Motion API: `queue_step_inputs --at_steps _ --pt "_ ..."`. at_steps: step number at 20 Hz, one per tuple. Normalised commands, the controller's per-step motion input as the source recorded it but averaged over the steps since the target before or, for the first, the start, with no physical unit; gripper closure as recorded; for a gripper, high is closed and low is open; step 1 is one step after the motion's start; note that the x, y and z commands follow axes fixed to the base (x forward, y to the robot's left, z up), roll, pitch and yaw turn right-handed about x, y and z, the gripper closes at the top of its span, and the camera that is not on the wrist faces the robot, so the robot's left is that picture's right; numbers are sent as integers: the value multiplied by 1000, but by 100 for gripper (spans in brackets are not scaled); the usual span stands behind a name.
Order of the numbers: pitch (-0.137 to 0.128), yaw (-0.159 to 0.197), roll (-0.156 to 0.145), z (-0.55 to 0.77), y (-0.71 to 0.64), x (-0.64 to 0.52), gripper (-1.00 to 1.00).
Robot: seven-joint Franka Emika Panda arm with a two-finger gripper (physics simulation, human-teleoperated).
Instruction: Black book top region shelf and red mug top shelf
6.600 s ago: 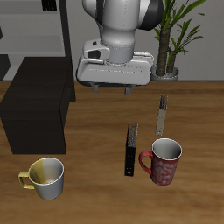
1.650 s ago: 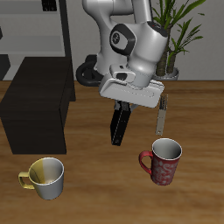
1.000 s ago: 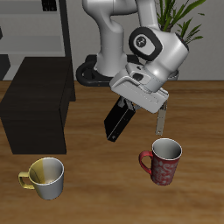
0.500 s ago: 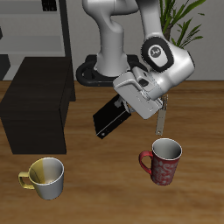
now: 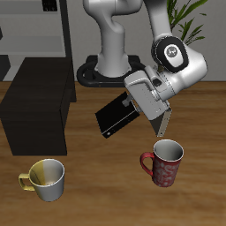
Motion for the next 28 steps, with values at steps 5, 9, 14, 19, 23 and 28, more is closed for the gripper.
queue_step_inputs --at_steps 5,9,14,19,23,28 --pt "34 -4 -33 -106 -134 0 100" --pt "70 -22 -43 -147 -188 -12 100" --pt "33 18 -17 -158 -15 10 100" --pt "24 26 -55 -147 -29 -20 100" --pt "-8 -1 3 -3 -16 8 100" --pt "18 -7 -23 -3 -150 9 100"
